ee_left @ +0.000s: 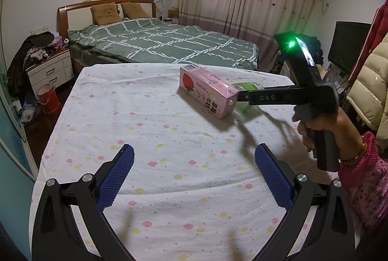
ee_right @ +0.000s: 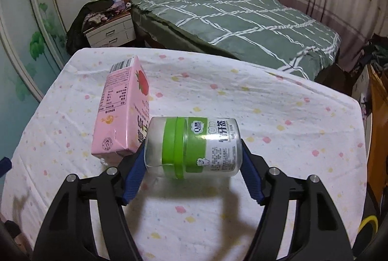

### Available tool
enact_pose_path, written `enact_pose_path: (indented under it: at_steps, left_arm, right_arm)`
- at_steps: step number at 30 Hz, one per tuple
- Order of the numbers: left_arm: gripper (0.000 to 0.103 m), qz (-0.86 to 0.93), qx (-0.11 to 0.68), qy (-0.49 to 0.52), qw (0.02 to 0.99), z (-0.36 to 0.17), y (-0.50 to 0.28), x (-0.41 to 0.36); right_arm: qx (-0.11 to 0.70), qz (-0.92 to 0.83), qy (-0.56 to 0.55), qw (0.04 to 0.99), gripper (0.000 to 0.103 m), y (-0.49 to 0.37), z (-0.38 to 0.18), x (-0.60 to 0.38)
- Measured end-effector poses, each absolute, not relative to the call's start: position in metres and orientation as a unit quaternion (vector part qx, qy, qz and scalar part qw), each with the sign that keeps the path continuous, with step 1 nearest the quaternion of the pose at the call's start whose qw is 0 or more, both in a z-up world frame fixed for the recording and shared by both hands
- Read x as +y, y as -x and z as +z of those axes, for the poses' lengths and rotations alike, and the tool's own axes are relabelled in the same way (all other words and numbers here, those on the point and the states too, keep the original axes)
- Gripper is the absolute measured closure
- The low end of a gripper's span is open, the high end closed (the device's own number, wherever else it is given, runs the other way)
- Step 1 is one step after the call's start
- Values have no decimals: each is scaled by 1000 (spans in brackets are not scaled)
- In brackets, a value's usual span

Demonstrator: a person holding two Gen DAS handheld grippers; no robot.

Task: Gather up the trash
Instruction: 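Carry the plastic jar over the bin and open the right tool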

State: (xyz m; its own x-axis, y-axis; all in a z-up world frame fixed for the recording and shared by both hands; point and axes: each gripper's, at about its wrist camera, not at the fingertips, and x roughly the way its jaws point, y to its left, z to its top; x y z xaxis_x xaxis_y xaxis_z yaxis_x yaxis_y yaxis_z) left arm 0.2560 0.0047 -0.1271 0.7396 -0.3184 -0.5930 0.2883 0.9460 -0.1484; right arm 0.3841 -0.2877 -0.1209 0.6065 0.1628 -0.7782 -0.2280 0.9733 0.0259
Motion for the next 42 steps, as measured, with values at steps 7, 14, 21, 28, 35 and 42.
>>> enact_pose_path:
  at_steps: [7, 14, 21, 28, 35, 42]
  left_arm:
    - [5, -164, 321, 21, 933, -126, -254, 4]
    - [5, -163, 323, 17, 932, -128, -254, 2]
    - [5, -158, 325, -2, 932, -131, -254, -7]
    - [5, -155, 329, -11, 931, -133, -254, -15]
    - [5, -151, 339, -15, 929, -125, -254, -30]
    - [5, -132, 357, -27, 924, -112, -274, -58]
  right_arm:
    - [409, 77, 23, 909, 36, -338, -96, -335]
    - [397, -59, -17, 916, 36, -263, -87, -446]
    - [415, -216, -58, 882, 36, -202, -111, -560]
    - [444, -273, -79, 850, 36, -180, -145, -611]
    - [440, -277, -84, 850, 35, -169, -150, -609]
    - [421, -266, -89, 863, 35, -157, -136, -611]
